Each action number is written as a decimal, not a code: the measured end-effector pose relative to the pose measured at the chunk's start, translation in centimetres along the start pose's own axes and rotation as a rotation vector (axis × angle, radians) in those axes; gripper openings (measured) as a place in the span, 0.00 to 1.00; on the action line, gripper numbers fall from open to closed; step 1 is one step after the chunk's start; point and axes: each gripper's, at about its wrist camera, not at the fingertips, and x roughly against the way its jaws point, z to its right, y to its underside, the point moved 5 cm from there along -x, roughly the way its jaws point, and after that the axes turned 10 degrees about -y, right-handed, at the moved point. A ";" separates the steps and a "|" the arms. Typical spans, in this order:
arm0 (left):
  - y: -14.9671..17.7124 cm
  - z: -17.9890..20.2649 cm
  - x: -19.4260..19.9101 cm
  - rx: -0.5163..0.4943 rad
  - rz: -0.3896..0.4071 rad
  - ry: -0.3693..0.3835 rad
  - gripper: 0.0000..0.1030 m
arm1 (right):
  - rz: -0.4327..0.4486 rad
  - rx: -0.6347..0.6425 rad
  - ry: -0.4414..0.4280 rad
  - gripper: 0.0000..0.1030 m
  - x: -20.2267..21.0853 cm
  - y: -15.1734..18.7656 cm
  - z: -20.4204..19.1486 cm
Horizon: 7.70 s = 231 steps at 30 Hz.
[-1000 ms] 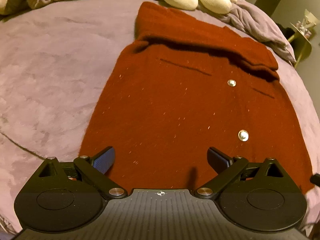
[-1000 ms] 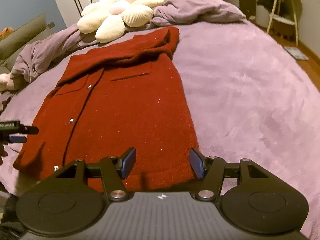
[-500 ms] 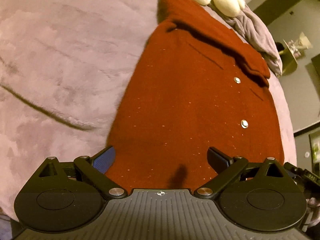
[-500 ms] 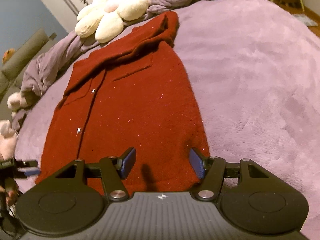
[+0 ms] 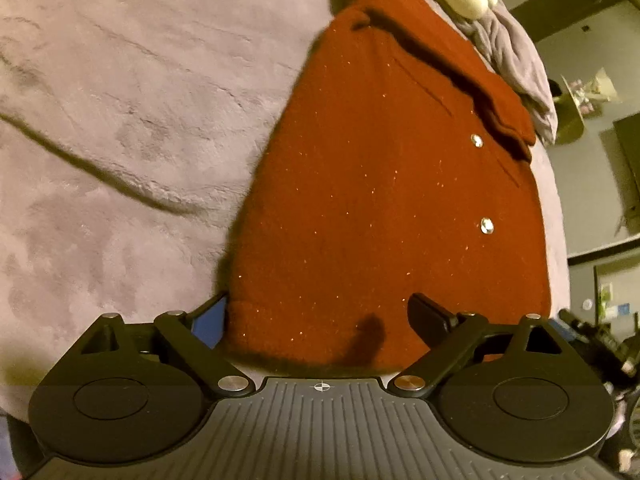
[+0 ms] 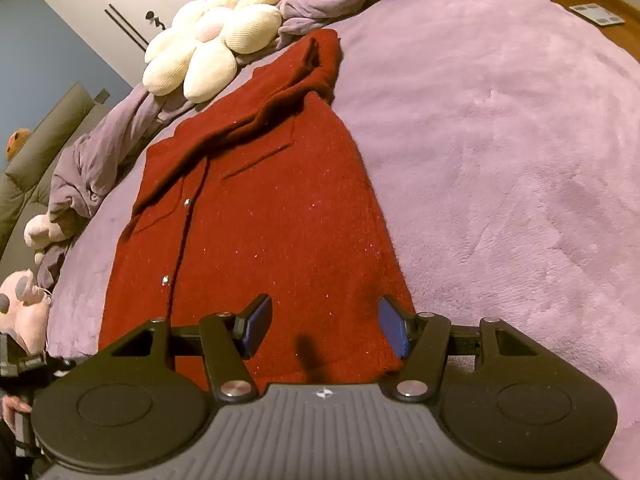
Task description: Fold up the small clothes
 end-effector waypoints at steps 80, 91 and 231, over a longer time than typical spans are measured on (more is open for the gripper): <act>-20.4 1.3 -5.4 0.174 0.235 0.134 0.70 | 0.184 0.517 0.126 0.09 -12.2 -13.1 -6.2; -19.4 5.9 -0.3 -0.051 0.430 0.017 0.14 | 0.173 0.643 0.174 0.08 -10.8 -12.4 -8.7; -23.5 4.3 -6.8 0.199 0.319 -0.004 0.98 | 0.108 0.491 0.158 0.37 -19.8 -9.5 -13.3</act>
